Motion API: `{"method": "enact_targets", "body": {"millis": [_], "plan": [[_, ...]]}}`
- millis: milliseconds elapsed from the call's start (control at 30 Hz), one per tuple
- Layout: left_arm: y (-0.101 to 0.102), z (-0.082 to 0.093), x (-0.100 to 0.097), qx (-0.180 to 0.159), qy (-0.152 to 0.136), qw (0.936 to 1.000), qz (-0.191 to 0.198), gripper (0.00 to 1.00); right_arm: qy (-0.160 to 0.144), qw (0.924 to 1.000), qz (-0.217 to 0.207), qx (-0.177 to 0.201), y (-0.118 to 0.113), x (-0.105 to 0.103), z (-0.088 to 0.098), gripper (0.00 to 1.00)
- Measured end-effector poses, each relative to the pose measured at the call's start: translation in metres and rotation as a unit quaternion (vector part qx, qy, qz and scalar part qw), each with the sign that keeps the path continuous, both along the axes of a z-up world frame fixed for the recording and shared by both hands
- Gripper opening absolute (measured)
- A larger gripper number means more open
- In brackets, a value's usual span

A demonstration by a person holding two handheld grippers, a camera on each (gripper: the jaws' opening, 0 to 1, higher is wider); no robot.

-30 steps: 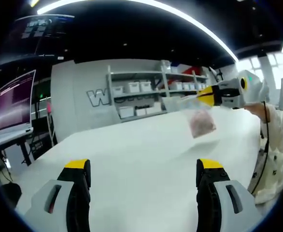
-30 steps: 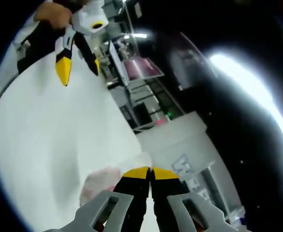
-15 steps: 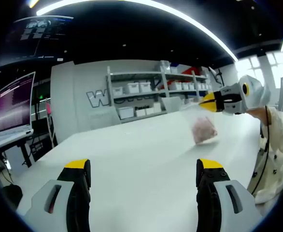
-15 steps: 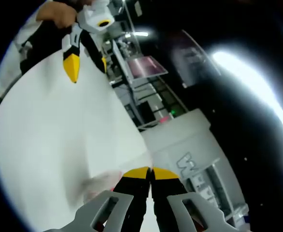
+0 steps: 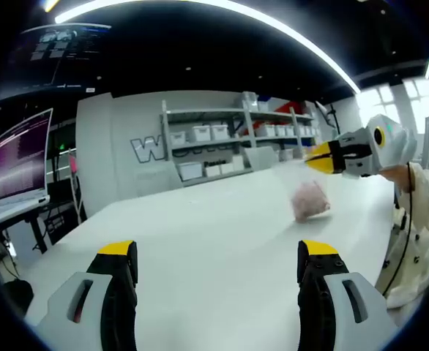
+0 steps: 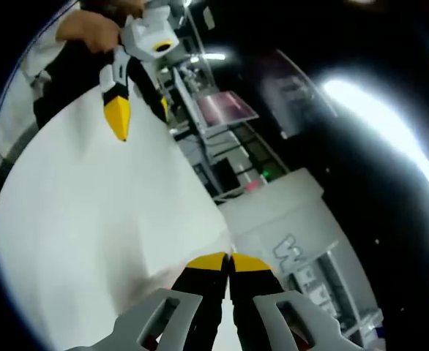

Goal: Open the resealable bag by pulling the two sides of the seal apart until the entire bag opening is separated and visibly accessible.

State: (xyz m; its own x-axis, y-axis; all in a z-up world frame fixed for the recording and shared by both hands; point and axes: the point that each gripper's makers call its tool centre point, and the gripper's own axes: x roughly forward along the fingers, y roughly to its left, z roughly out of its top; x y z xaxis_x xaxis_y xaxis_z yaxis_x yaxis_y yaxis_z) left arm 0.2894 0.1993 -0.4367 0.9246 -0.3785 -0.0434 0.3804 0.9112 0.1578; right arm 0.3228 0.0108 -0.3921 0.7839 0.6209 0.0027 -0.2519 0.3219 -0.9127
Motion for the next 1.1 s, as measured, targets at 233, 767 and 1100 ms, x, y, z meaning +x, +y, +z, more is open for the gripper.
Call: {"method": "enact_targets", "body": {"millis": [233, 767, 1100], "plan": [[0.0, 0.0, -0.001, 0.0, 0.0, 1.0, -0.001, 0.9, 0.005, 1.0, 0.006, -0.001, 0.002, -0.011, -0.005, 0.0], [0.002, -0.003, -0.001, -0.002, 0.002, 1.0, 0.0, 0.9, 0.021, 0.9996, 0.02, 0.003, 0.008, -0.012, -0.01, 0.0], [0.003, -0.004, -0.003, -0.004, 0.002, 1.0, 0.001, 0.9, 0.035, 0.9989, 0.031, 0.004, 0.018, -0.041, -0.025, 0.0]]}}
